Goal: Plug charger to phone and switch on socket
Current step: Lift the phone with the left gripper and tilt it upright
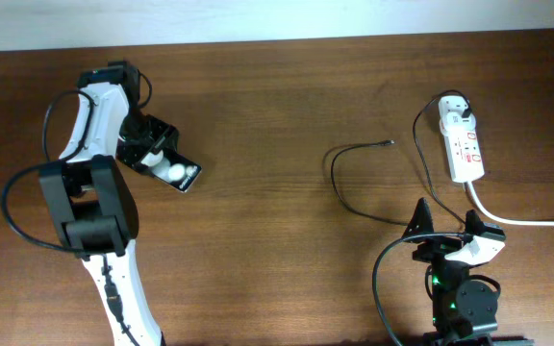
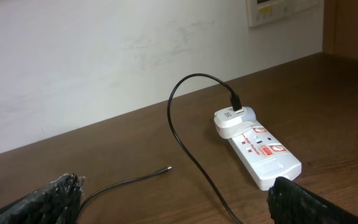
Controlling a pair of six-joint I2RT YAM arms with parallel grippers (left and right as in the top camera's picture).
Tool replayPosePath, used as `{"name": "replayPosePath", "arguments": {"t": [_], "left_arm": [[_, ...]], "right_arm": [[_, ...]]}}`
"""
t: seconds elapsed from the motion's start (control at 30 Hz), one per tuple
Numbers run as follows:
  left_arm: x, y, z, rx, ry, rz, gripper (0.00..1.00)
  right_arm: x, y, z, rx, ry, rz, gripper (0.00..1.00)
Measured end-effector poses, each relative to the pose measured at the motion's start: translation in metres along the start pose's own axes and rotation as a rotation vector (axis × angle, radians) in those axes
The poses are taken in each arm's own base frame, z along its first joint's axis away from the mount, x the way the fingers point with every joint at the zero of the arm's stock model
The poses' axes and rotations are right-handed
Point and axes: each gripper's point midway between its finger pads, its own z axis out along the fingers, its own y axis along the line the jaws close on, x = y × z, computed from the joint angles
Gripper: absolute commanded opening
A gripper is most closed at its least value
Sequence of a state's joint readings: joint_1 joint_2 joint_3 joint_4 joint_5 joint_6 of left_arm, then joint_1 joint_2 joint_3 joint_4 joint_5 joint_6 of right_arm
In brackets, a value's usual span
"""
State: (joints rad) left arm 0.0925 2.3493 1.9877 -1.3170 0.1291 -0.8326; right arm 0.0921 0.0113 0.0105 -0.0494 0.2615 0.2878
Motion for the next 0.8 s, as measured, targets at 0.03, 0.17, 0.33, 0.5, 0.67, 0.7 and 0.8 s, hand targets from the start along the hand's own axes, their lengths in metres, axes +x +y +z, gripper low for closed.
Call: {"name": "replayPosePath", "arguments": {"t": [0.03, 0.17, 0.33, 0.5, 0.67, 0.7, 0.8], "left_arm": [[0.000, -0.002, -0.010, 0.008, -0.003, 0.004, 0.62], [0.009, 0.000, -0.047, -0.004, 0.008, 0.027, 0.62], [0.020, 0.005, -0.083, -0.009, 0.013, 0.049, 0.59], [0.029, -0.007, -0.093, 0.066, 0.050, 0.128, 0.57], [0.045, -0.005, -0.150, 0.175, -0.045, 0.236, 0.60], [0.050, -0.003, -0.167, 0.206, -0.077, 0.258, 0.60], [0.069, 0.003, -0.210, 0.295, -0.151, 0.326, 0.60]], "right_arm": [[0.000, 0.000, 0.000, 0.000, 0.000, 0.000, 0.99], [0.000, 0.000, 0.000, 0.000, 0.000, 0.000, 0.99], [0.000, 0.000, 0.000, 0.000, 0.001, 0.000, 0.99], [0.000, 0.000, 0.000, 0.000, 0.001, -0.001, 0.99], [0.000, 0.000, 0.000, 0.000, 0.001, 0.000, 0.99], [0.000, 0.000, 0.000, 0.000, 0.001, -0.001, 0.99], [0.000, 0.000, 0.000, 0.000, 0.001, -0.001, 0.99]]}}
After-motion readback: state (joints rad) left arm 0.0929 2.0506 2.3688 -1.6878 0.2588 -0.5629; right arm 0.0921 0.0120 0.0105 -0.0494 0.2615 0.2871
